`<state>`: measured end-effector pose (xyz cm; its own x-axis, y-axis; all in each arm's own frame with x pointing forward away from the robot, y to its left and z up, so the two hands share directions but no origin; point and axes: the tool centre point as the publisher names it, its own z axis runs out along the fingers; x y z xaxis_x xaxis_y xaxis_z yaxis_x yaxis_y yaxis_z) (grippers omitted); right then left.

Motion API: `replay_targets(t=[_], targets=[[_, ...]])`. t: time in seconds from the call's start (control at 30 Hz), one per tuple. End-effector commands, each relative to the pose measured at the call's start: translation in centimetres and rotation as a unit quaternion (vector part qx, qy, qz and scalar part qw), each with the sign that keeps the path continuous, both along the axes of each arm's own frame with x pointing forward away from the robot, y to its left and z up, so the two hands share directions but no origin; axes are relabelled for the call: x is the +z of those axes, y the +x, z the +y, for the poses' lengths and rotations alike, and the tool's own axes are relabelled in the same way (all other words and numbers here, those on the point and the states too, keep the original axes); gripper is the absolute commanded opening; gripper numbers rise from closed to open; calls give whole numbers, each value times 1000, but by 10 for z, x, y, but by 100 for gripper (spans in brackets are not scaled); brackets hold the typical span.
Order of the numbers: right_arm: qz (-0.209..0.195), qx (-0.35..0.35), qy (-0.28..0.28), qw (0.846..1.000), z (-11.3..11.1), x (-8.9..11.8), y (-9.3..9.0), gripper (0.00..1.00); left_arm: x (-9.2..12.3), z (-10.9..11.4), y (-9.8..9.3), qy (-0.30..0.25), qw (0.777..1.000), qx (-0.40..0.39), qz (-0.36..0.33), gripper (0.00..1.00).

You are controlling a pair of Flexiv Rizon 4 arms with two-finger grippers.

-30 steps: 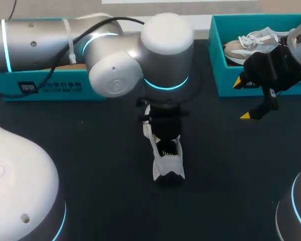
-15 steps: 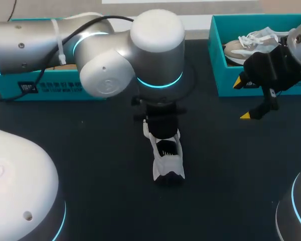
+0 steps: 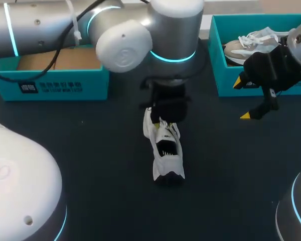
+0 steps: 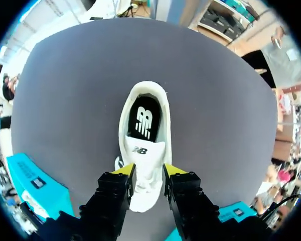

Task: Take the shoe out of the shoebox, open the shoe tongue, remove and reinsert the insole, then place the shoe into the shoebox

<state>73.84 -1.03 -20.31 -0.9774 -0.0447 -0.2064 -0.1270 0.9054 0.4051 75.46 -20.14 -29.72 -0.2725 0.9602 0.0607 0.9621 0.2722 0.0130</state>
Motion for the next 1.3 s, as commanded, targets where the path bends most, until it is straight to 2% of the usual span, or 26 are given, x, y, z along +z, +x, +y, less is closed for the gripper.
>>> replay_targets(t=[0.03, 0.5, 0.53, 0.6, 0.63, 0.67, 0.7, 0.77, 0.8, 0.83, 0.97, 1.0, 1.1, 1.13, 1.17, 1.3], targets=[[1, 0, -1, 1000, 1, -1, 1, 100, 15, 10, -16, -17, 996, 84, 11, 100], [1, 0, -1, 1000, 1, -1, 1, 100, 15, 10, -16, -17, 996, 84, 11, 100], [1, 0, -1, 1000, 1, -1, 1, 100, 15, 11, -20, -22, 994, 106, 25, 100], [1, 0, -1, 1000, 1, -1, 1, 100, 15, 17, -34, -6, 974, 226, -33, 100], [1, 0, -1, 1000, 1, -1, 1, 100, 18, 23, -41, -18, 968, 248, -27, 100], [1, 0, -1, 1000, 1, -1, 1, 100, 21, 29, -47, -21, 948, 315, -31, 100], [1, 0, -1, 1000, 1, -1, 1, 100, 23, 34, -53, -23, 942, 334, -21, 100], [1, 0, -1, 1000, 1, -1, 1, 100, 28, 43, -62, -28, 904, 425, -41, 100], [1, 0, -1, 1000, 1, -1, 1, 100, 29, 46, -69, -43, 895, 440, -55, 100], [1, 0, -1, 1000, 1, -1, 1, 100, 30, 49, -73, -56, 870, 487, -61, 100], [1, 0, -1, 1000, 1, -1, 1, 100, 26, 51, -86, -56, 815, 573, -63, 100], [1, 0, -1, 1000, 1, -1, 1, 100, 23, 50, -88, -55, 795, 600, -64, 100], [1, 0, -1, 1000, 1, -1, 1, 100, 21, 45, -94, -72, 766, 636, -64, 100], [1, 0, -1, 1000, 1, -1, 1, 100, 20, 42, -95, -75, 769, 632, -59, 100], [1, 0, -1, 1000, 1, -1, 1, 100, 18, 38, -96, -78, 758, 645, -54, 100], [1, 0, -1, 1000, 1, -1, 1, 100, 12, 23, -97, -76, 754, 651, -48, 100]])
